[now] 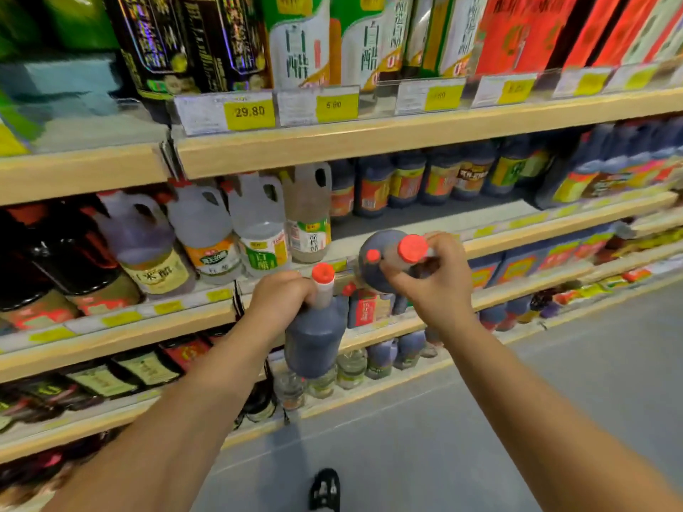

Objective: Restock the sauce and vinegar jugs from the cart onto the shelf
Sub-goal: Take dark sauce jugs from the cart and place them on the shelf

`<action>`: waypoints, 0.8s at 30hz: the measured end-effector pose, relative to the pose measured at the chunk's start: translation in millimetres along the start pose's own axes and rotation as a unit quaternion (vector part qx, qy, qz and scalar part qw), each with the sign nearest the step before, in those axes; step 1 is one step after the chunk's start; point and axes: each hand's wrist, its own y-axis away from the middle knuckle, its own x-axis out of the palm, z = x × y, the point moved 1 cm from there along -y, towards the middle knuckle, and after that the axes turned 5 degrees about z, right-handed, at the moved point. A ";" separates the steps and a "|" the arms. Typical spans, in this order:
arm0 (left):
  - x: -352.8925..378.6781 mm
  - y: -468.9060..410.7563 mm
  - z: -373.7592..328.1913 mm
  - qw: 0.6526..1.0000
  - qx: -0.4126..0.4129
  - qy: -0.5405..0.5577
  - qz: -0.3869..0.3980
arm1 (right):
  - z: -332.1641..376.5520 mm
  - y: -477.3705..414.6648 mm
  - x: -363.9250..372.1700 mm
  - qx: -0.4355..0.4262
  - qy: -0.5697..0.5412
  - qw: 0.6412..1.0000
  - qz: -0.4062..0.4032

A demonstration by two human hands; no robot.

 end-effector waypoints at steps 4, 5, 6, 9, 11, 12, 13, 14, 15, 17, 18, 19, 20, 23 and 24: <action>10.5 -22.5 -1.2 1.000 -0.009 -0.009 0.007 | -15.3 -27.9 12.1 -0.013 -0.101 0.995 -0.009; 11.9 -27.9 -0.8 1.000 -0.012 -0.013 0.007 | -19.7 -35.4 16.2 -0.011 -0.114 0.993 -0.011; 13.4 -34.9 -0.1 1.000 -0.015 -0.010 0.004 | -23.2 -43.6 20.5 -0.012 -0.121 0.992 -0.018; 17.2 -52.0 1.4 1.000 -0.013 -0.001 -0.003 | -33.9 -71.9 35.0 -0.006 -0.116 0.993 0.005; 21.3 -59.4 -0.5 1.000 0.004 -0.002 0.006 | -42.0 -86.4 45.2 0.002 -0.110 0.993 0.029; 23.7 -62.1 -1.4 1.000 0.009 0.002 0.005 | -46.1 -91.7 49.3 0.006 -0.104 0.994 0.039; 26.2 -63.0 -2.3 1.000 0.007 0.005 0.000 | -50.0 -96.3 53.0 0.009 -0.098 0.994 0.049; 28.8 -63.3 -3.6 1.000 0.002 0.007 -0.005 | -52.4 -101.6 56.1 0.013 -0.094 0.994 0.056; 32.1 -62.8 -4.7 1.000 0.000 0.012 -0.009 | -53.7 -108.3 58.7 0.019 -0.090 0.994 0.062; 39.5 -60.3 -5.4 0.999 0.000 0.029 -0.018 | -54.3 -124.4 61.4 0.045 -0.065 0.994 0.074; 42.8 -58.3 -6.0 0.999 -0.001 0.034 -0.026 | -53.2 -132.6 62.1 0.065 -0.048 0.993 0.085; 45.7 -56.0 -6.7 0.999 -0.004 0.033 -0.032 | -53.1 -140.4 63.4 0.079 -0.043 0.991 0.098; 48.6 -53.7 -6.9 0.999 -0.007 0.029 -0.036 | -53.7 -147.0 65.4 0.087 -0.050 0.989 0.111; 58.1 -45.3 -5.5 0.999 -0.025 0.015 -0.042 | -59.8 -156.1 73.6 0.131 -0.059 0.980 0.135; 61.3 -42.2 -3.8 0.998 -0.035 0.022 -0.046 | -62.9 -156.3 76.5 0.160 -0.053 0.976 0.140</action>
